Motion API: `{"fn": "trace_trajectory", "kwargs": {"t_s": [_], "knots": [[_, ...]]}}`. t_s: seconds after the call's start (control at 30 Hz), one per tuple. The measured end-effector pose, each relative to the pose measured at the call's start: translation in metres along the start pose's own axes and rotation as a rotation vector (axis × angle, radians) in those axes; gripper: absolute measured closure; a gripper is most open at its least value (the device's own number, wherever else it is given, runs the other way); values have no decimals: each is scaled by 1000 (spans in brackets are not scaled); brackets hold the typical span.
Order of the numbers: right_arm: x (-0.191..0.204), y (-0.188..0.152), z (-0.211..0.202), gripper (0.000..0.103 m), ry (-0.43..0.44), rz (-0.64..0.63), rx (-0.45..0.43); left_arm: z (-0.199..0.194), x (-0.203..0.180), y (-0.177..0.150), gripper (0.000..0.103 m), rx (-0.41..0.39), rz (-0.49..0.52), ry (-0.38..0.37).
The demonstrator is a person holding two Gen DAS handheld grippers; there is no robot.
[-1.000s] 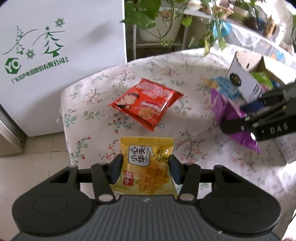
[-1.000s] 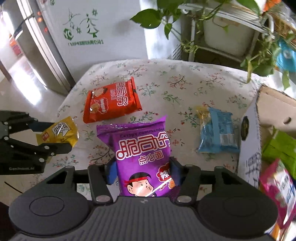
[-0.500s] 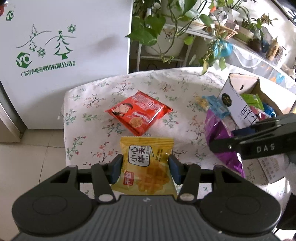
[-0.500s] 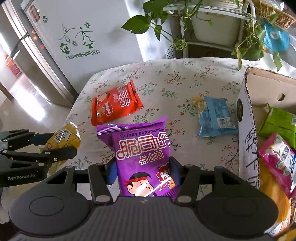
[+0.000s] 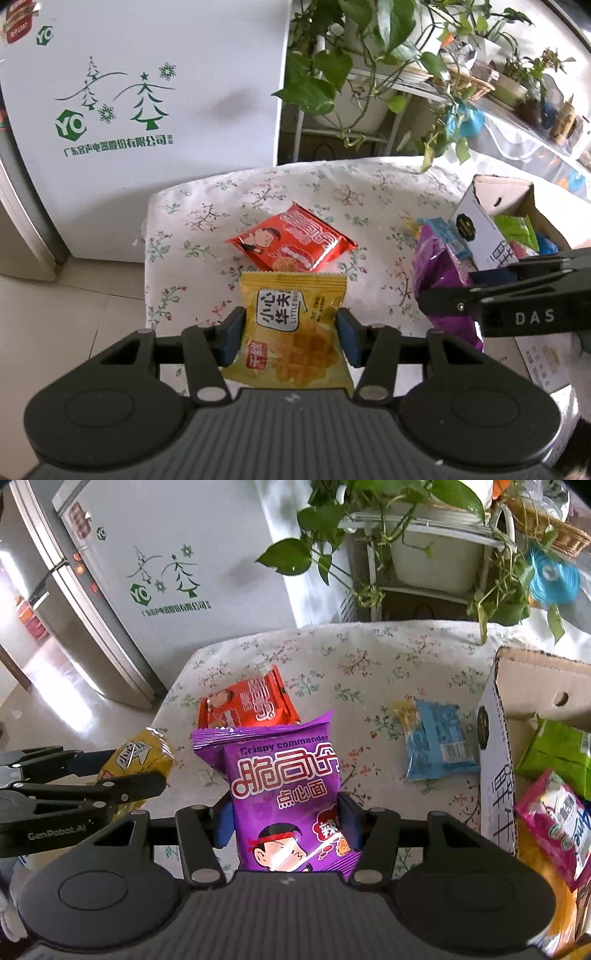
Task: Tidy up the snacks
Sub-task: 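Lift both bags and carry them over the cardboard box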
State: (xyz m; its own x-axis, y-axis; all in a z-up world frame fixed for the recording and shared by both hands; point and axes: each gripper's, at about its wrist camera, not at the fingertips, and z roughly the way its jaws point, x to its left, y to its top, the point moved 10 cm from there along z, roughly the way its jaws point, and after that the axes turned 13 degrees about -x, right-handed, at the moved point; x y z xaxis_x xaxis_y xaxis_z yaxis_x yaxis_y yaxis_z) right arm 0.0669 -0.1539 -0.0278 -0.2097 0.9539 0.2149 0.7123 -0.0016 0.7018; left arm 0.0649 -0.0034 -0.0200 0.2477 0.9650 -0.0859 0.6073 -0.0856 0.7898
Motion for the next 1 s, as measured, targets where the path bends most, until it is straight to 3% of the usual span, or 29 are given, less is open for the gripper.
{"fn": "trace_trajectory", "kwargs": {"t_s": [0.5,1.0], "knots": [[-11,20,-16,41,-37,20,-67,-4,-25,22,51,-68,-31,4],[-38,32,-38,41,-82,50,-128,-5,-67,44,51,-126,-43,-41]]}}
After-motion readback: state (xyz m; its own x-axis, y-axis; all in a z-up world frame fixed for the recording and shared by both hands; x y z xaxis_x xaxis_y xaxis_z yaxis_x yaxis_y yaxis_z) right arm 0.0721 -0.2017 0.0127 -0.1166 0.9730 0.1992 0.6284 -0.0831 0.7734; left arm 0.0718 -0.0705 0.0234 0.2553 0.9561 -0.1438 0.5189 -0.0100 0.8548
